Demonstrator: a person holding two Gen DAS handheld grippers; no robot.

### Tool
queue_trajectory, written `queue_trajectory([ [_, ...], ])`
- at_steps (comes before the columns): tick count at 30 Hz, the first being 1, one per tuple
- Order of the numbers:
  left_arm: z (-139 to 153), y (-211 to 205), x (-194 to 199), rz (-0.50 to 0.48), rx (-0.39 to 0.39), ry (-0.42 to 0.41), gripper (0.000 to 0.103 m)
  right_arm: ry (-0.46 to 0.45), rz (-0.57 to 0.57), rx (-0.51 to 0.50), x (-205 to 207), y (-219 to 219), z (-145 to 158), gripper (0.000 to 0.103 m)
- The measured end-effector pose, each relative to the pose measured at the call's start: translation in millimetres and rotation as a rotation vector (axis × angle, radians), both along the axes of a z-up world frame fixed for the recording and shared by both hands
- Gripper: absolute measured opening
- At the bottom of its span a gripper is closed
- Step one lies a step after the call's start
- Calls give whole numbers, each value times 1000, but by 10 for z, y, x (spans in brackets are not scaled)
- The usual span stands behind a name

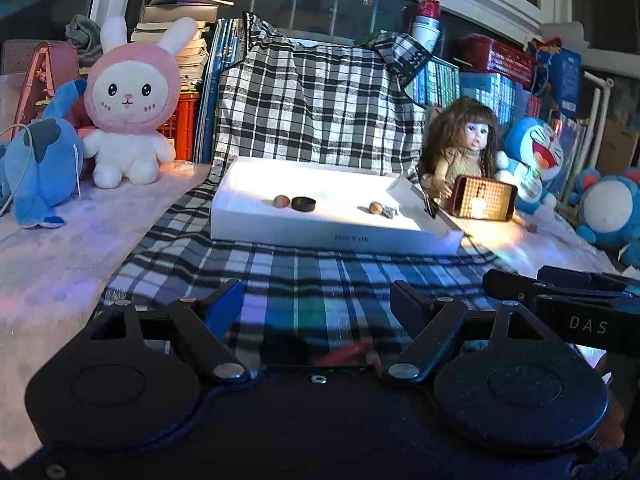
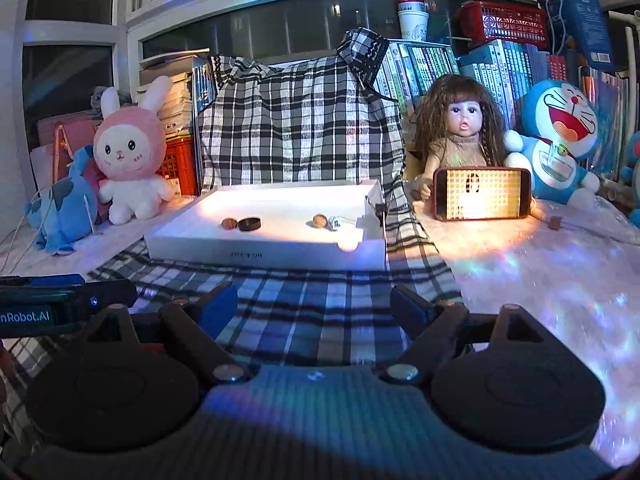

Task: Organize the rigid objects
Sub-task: 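Lower both tools toward the items lying on the plaid cloth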

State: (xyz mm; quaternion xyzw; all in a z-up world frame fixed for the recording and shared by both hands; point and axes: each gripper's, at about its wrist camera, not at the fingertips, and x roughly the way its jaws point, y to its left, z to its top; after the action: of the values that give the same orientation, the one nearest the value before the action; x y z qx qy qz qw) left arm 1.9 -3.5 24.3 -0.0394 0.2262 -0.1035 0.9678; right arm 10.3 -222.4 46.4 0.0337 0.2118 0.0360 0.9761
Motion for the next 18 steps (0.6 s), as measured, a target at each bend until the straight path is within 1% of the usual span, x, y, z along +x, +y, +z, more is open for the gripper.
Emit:
queue_trajectory([
  [4, -74, -32, -162, -6, 28, -10, 80, -2, -1, -24, -149, 47, -75, 90],
  [9, -178, -6, -278, -3, 21, 2, 80, 5, 8, -62, -274, 106, -169, 91],
  [12, -246, -3, -330, 4, 47, 6, 80, 7, 15, -88, -324, 140, -215, 91],
  [14, -281, -8, -359, 5, 61, 6, 80, 10, 17, -92, -344, 148, -231, 91],
  [18, -303, 6, -402, 10, 62, 0, 80, 2, 16, -90, -380, 146, -236, 91],
])
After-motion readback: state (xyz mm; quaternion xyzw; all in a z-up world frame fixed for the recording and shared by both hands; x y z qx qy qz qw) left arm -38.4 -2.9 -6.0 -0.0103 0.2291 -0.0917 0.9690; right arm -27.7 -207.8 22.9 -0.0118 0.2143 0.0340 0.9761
